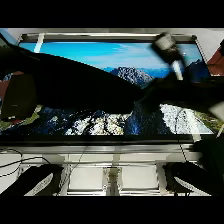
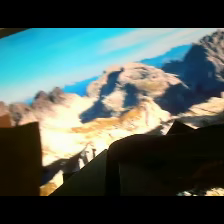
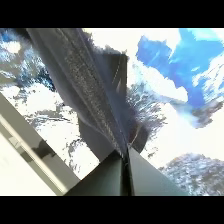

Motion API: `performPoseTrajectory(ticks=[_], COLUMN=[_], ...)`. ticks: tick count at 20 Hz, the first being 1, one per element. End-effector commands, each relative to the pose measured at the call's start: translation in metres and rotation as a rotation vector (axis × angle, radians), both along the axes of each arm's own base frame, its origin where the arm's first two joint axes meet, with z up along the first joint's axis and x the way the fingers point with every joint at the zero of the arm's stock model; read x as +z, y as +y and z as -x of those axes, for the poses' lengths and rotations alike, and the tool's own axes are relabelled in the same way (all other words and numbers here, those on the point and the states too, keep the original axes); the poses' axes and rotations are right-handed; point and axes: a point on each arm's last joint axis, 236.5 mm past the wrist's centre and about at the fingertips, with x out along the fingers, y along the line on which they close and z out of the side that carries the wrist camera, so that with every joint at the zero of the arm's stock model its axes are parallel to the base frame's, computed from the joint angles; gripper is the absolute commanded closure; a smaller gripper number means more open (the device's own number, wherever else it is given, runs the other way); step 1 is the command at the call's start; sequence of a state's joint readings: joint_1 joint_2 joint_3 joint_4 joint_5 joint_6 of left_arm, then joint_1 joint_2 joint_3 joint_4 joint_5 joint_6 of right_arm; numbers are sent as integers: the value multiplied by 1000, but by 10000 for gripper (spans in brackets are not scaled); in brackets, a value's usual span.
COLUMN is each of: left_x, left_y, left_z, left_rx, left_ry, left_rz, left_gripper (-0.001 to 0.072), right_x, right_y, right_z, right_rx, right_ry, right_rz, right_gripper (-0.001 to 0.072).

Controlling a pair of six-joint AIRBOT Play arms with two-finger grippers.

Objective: Fold the clothes and pants, and hang the long-sleeved shirts on hangers.

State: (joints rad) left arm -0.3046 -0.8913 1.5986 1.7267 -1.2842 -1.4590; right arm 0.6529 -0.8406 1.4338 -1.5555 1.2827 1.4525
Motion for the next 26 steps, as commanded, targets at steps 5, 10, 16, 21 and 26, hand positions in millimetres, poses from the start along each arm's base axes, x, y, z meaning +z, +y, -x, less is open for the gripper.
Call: performPoseTrajectory(ticks=[5,10,16,21,26], left_x=[28,55,62,8,-69], left_y=[-84,-119,-184,-144,-54], left_z=[85,109,145,56,-44], left_rx=[-331,-481,-796,-542,-151], left_ry=[93,99,316,457,493], left_rz=[310,432,664,690,604], left_gripper=[671,671,671,671,671], right_x=[89,99,98,90,68], right_y=[-23,-31,-43,-81,-87], right_z=[85,96,96,83,37], right_rx=[121,80,27,-134,-228], right_ry=[-25,41,76,76,84], right_rz=[-123,-138,-111,-29,113], right_gripper=[704,704,704,704,704])
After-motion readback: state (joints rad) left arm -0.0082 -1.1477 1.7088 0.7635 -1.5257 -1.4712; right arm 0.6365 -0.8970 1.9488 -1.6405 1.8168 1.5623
